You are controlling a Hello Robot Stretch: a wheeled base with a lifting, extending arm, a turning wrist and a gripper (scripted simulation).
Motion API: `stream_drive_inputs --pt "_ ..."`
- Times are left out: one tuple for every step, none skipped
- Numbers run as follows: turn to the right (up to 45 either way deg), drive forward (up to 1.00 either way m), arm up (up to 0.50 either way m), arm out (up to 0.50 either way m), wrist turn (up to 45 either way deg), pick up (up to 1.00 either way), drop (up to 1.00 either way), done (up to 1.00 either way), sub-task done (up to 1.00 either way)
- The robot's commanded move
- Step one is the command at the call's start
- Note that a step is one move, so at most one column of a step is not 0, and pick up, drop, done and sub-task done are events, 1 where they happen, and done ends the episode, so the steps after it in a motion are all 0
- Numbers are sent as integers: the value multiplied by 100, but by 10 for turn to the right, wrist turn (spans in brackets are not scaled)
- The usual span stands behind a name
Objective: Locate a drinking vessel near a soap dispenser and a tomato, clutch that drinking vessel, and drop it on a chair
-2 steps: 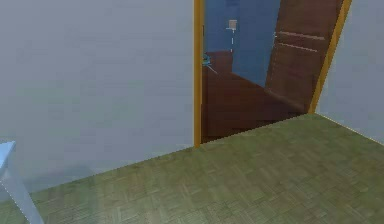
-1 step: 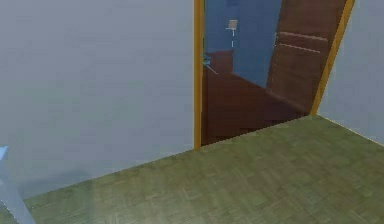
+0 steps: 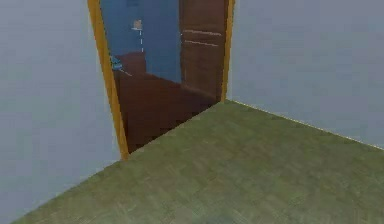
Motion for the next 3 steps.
stream_drive_inputs --pt "0 100 0 0 0 0 0 0 0" --pt "0 55 0 0 0 0 0 0 0" --pt "-30 0 0 0 0 0 0 0 0"
